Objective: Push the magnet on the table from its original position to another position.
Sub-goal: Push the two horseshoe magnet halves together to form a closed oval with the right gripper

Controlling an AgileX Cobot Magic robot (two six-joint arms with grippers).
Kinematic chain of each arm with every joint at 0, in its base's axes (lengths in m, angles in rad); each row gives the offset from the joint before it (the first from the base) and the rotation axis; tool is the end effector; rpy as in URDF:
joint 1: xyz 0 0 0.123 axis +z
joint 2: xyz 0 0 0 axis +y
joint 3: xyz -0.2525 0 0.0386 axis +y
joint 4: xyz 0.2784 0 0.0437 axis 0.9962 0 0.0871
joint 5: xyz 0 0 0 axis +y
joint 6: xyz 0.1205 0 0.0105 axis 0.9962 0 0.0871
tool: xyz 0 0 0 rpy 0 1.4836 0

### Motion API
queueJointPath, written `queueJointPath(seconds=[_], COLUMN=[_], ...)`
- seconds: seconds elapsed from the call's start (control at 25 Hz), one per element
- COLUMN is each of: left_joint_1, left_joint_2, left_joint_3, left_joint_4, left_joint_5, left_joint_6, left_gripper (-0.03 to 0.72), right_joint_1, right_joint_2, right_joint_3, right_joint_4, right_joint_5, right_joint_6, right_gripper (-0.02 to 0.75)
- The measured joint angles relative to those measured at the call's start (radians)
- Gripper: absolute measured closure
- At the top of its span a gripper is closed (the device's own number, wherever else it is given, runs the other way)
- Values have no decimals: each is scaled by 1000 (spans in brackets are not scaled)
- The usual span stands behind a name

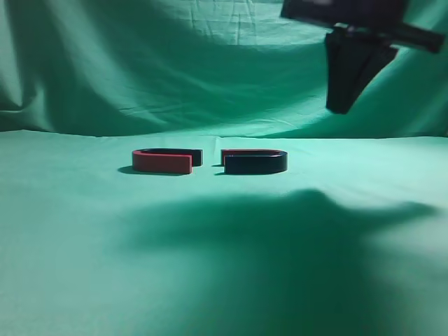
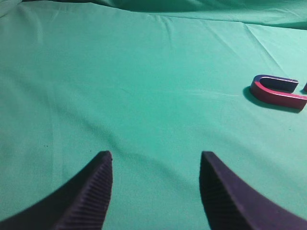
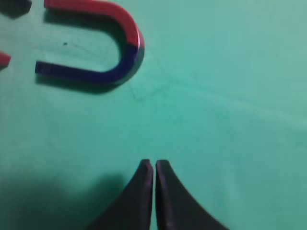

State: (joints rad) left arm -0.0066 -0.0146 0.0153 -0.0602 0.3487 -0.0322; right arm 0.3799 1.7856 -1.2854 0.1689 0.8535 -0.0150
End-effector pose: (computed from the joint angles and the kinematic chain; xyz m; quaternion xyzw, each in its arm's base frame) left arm 0.1422 -0.0034 0.1701 -0.0263 0.7928 -0.0372 0.6077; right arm 0.3598 0.1602 0.1521 -0.1489 0.9746 0.0975 0.1356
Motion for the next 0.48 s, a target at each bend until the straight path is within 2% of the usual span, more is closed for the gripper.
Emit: queueJointPath(seconds=[0.24,0.48], left_joint_1=[0,0], left_joint_2=[0,0], left_joint_3=[0,0], left_joint_4=[0,0], left_joint_5=[0,0], left_joint_6=[0,0], left_gripper=[316,316], right_joint_1=[2,2], right_joint_2=[202,343], right_joint_3=[-243,-384], right_joint_4=[-58,-64], right_joint_5=[82,134], right_joint_6=[51,62], right_gripper=[738,738])
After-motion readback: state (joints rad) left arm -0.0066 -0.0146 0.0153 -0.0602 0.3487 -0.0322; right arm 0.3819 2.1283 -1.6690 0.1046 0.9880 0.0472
